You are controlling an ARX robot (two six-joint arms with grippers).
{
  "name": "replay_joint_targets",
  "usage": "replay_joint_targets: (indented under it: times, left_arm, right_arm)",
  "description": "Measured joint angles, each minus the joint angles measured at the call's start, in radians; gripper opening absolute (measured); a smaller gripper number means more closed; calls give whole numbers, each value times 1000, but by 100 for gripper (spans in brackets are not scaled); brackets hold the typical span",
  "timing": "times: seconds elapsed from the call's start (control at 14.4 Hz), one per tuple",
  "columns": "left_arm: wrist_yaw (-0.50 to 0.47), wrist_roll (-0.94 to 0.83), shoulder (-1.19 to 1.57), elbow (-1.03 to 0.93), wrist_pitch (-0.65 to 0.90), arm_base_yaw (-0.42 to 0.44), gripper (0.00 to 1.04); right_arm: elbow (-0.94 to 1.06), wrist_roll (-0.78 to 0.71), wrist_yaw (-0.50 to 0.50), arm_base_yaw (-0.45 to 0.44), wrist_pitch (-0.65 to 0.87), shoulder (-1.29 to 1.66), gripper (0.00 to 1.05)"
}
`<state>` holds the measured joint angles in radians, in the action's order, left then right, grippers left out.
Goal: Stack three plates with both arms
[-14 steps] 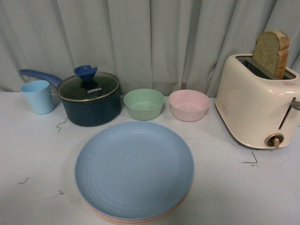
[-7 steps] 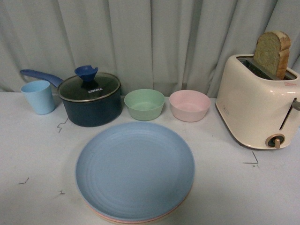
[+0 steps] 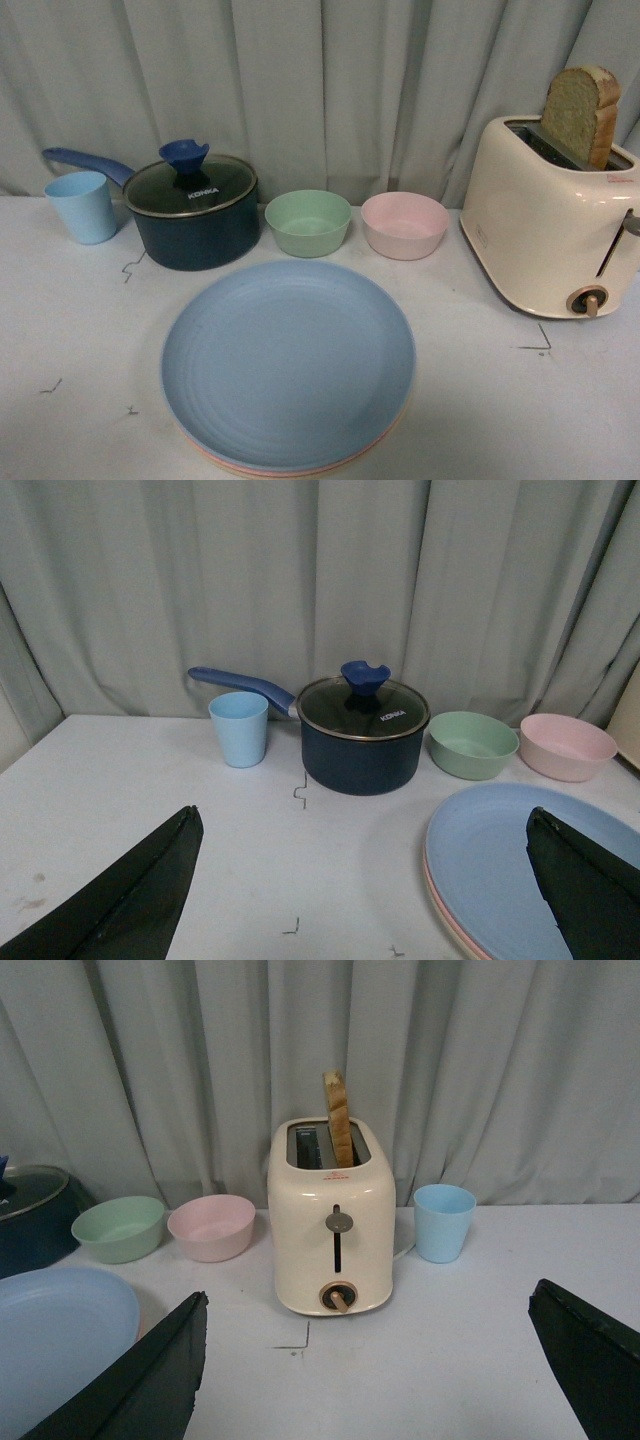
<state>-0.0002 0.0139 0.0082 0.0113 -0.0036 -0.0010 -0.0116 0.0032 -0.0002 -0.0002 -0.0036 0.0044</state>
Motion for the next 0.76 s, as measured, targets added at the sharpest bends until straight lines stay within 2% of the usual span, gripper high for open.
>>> replay_joint_targets:
  times: [0.76]
  left_arm:
    - [0,0,0,0,0,0,98]
  right_arm:
    - [0,0,0,0,0,0,98]
